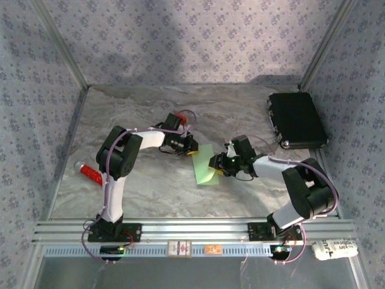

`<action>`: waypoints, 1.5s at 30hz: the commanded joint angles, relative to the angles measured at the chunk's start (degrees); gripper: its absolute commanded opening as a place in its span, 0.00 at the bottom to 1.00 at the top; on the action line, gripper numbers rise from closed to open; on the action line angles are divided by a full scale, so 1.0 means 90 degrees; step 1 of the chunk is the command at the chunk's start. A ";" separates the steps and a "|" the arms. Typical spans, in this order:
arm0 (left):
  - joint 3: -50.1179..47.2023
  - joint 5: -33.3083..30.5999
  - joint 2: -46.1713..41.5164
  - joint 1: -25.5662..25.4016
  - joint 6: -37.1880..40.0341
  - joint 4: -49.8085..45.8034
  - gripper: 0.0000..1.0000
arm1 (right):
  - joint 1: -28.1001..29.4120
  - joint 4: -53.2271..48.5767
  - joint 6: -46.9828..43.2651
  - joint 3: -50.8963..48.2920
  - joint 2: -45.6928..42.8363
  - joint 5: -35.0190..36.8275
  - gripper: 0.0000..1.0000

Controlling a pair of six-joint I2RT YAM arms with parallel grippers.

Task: Fold a paper plane with a square sheet of paper (pick it up from the middle)
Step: Fold the triangle a second time at the center of the table.

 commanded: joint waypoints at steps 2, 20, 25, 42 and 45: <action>0.0090 -0.0052 0.0275 0.0023 0.0179 -0.0303 0.11 | -0.0124 0.0261 -0.0173 0.0215 0.0287 -0.0408 0.43; 0.0131 0.0010 0.0163 0.0021 0.0112 -0.0279 0.12 | -0.0397 0.0433 -0.0381 0.0168 0.0647 -0.0640 0.27; 0.0169 0.0039 -0.0004 0.0006 0.0094 -0.0282 0.16 | -0.0383 0.0399 -0.0382 0.0160 0.0684 -0.0576 0.18; -0.0516 -0.1053 -0.1819 0.0001 0.0165 -0.0217 0.56 | -0.0104 0.1536 0.1467 -0.0005 0.0681 0.0632 0.04; -0.0771 -0.1109 -0.2030 0.0064 0.0108 -0.0086 0.56 | -0.0086 0.1467 0.1642 -0.0046 0.0569 0.0883 0.04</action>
